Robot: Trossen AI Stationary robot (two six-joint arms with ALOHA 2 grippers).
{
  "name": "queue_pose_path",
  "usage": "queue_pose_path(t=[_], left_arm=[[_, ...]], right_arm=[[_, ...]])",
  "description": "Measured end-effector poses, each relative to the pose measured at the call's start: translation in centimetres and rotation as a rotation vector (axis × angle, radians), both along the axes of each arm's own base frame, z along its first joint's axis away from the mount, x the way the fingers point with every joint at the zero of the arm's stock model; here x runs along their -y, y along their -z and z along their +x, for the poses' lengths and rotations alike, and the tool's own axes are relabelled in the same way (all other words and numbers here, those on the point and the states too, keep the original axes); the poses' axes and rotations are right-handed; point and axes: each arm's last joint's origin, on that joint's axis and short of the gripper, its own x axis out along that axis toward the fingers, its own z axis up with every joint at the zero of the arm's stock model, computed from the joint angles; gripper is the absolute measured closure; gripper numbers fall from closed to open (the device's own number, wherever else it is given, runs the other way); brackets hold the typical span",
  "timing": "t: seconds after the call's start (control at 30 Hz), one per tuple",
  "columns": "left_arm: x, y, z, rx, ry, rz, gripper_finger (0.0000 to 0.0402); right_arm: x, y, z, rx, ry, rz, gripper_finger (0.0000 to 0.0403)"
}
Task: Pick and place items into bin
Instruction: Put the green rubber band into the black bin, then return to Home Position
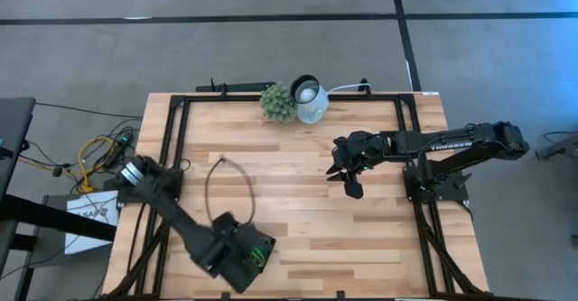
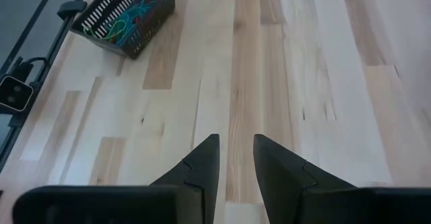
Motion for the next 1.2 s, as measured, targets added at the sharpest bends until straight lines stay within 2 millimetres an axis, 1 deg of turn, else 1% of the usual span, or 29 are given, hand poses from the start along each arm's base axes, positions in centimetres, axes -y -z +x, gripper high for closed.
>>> queue_pose_path(t=[0.1, 0.2, 0.3, 0.4, 0.53, 0.6, 0.73, 0.83, 1.0, 1.1, 1.2], left_arm=[[1.4, 2.1, -1.0, 0.022, -0.082, -0.044, 0.0401], [2.1, 3.9, -1.5, 0.074, -0.07, -0.054, 0.0401], [1.9, 5.5, -1.5, 0.116, -0.031, -0.011, 0.0401], [1.1, 6.7, -1.4, 0.112, -0.014, 0.034, 0.0401], [-0.2, 8.5, -1.8, 0.075, -0.067, 0.072, 0.0401], [-0.4, 9.0, -2.0, 0.061, -0.073, 0.07, 0.0398], [-0.4, 9.3, -1.9, 0.046, -0.052, 0.037, 0.0372], [-0.1, 9.3, -1.8, 0.045, -0.046, -0.012, 0.0342], [-0.1, 9.3, -1.8, -0.007, -0.057, -0.073, 0.029], [-0.1, 8.3, -1.0, -0.056, -0.091, -0.171, 0.0272], [-0.1, 6.3, 0.0, -0.052, -0.085, -0.197, 0.0266]], right_arm=[[0.0, -0.1, 0.0, 0.007, 0.001, -0.001, 0.0317], [0.0, -0.1, 0.0, 0.008, 0.001, -0.003, 0.0317], [0.1, -0.1, 0.1, 0.009, 0.019, -0.027, 0.0317], [0.2, 0.0, 0.1, 0.008, 0.033, -0.041, 0.0317], [0.2, 0.0, 0.1, 0.007, 0.034, -0.041, 0.0317], [0.2, 0.0, 0.1, 0.007, 0.034, -0.041, 0.0317], [0.2, 0.0, 0.1, 0.007, 0.035, -0.043, 0.0317], [0.2, 0.0, 0.1, 0.007, 0.036, -0.043, 0.0317], [0.2, 0.0, 0.0, 0.004, 0.037, -0.035, 0.0317], [-0.1, 0.0, 0.0, -0.003, 0.062, 0.003, 0.0317], [-0.1, -0.1, 0.0, -0.008, 0.08, 0.029, 0.0317]])
